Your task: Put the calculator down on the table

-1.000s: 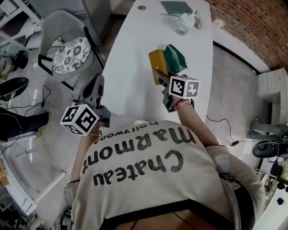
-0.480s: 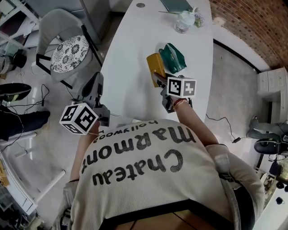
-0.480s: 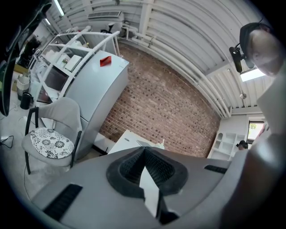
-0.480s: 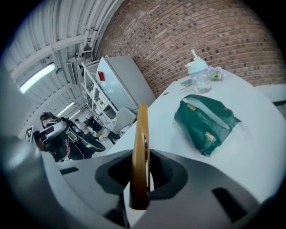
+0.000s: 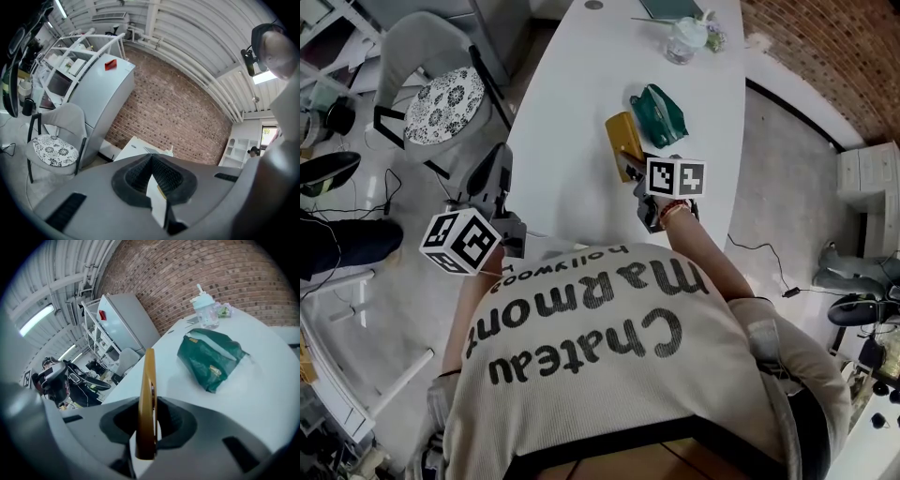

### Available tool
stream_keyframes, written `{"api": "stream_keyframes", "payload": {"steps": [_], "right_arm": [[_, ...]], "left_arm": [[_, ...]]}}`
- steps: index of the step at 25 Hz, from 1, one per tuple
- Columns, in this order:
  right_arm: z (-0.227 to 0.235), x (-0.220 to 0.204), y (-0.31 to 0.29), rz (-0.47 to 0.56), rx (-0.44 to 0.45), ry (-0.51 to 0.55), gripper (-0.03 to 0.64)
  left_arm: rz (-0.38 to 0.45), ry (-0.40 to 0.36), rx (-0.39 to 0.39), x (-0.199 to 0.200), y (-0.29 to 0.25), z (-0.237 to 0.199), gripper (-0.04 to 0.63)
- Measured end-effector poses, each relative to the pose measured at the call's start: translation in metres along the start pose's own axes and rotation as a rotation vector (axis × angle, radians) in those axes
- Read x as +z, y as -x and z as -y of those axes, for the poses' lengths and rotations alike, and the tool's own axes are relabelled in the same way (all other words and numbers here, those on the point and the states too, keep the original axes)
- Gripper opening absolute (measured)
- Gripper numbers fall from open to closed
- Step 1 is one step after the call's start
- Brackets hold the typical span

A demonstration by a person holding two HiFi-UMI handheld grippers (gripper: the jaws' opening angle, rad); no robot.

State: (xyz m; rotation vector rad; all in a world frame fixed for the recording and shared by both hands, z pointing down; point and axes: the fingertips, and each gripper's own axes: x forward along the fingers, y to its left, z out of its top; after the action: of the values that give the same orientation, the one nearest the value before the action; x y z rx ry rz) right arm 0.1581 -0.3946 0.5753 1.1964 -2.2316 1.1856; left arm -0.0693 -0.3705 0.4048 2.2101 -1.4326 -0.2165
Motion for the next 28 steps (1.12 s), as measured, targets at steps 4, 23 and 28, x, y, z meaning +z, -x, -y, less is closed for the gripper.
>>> {"api": "stream_keyframes", "payload": {"steps": [4, 23, 28], "right_arm": [[0.001, -0.006, 0.0, -0.019, 0.0, -0.003, 0.09], [0.001, -0.024, -0.009, -0.033, 0.06, -0.142, 0.092], [0.0, -0.025, -0.011, -0.026, 0.077, -0.155, 0.092]], "left_arm": [[-0.002, -0.007, -0.002, 0.0, 0.001, 0.004, 0.002], [-0.003, -0.007, 0.019, -0.001, 0.015, 0.002, 0.002], [-0.006, -0.004, 0.021, -0.002, 0.015, 0.002, 0.002]]}}
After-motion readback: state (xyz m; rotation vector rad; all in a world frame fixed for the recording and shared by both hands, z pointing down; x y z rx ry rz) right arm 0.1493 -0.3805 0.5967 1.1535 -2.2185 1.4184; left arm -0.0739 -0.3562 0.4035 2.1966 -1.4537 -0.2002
